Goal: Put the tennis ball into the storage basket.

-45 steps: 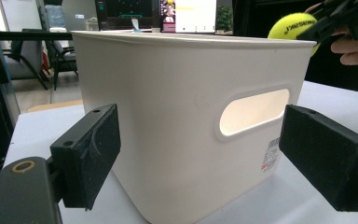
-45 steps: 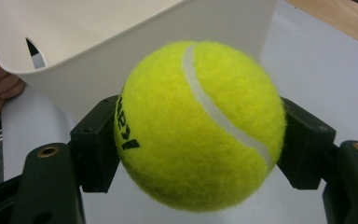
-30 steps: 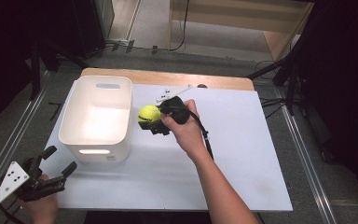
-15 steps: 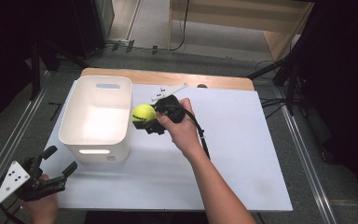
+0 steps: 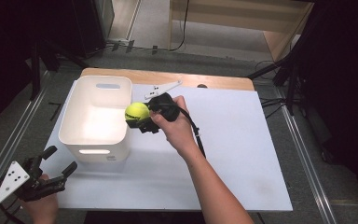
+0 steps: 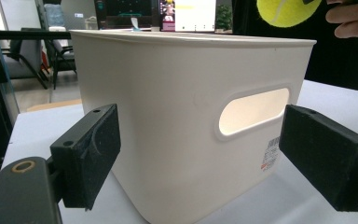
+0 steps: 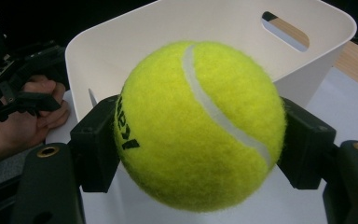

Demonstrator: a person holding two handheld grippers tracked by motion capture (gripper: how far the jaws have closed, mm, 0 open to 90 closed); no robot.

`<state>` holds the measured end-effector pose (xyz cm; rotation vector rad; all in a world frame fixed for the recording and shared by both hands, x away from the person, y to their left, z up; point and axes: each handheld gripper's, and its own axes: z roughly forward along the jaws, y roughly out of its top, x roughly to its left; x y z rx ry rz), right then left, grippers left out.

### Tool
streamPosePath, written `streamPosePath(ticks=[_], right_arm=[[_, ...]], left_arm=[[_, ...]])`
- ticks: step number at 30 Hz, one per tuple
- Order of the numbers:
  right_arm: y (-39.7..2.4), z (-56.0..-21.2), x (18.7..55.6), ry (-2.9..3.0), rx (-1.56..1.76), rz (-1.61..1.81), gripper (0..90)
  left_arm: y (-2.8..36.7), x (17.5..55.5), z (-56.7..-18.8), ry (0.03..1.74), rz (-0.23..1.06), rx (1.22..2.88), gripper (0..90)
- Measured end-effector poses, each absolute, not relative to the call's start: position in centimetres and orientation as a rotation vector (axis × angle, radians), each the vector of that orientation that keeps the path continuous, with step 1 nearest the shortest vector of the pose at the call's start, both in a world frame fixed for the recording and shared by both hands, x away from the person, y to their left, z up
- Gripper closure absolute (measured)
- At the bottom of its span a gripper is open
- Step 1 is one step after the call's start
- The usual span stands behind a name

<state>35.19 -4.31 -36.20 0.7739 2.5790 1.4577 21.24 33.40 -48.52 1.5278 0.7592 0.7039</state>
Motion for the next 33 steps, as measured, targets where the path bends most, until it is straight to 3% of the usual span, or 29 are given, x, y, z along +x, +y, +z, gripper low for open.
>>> streamPosePath(ticks=[33], right_arm=[[-0.1, -36.2, 35.6, 2.628, 0.678, 1.467, 24.9]], left_arm=[[33.5, 21.3, -48.5, 0.759, 0.698, 1.515, 12.6]])
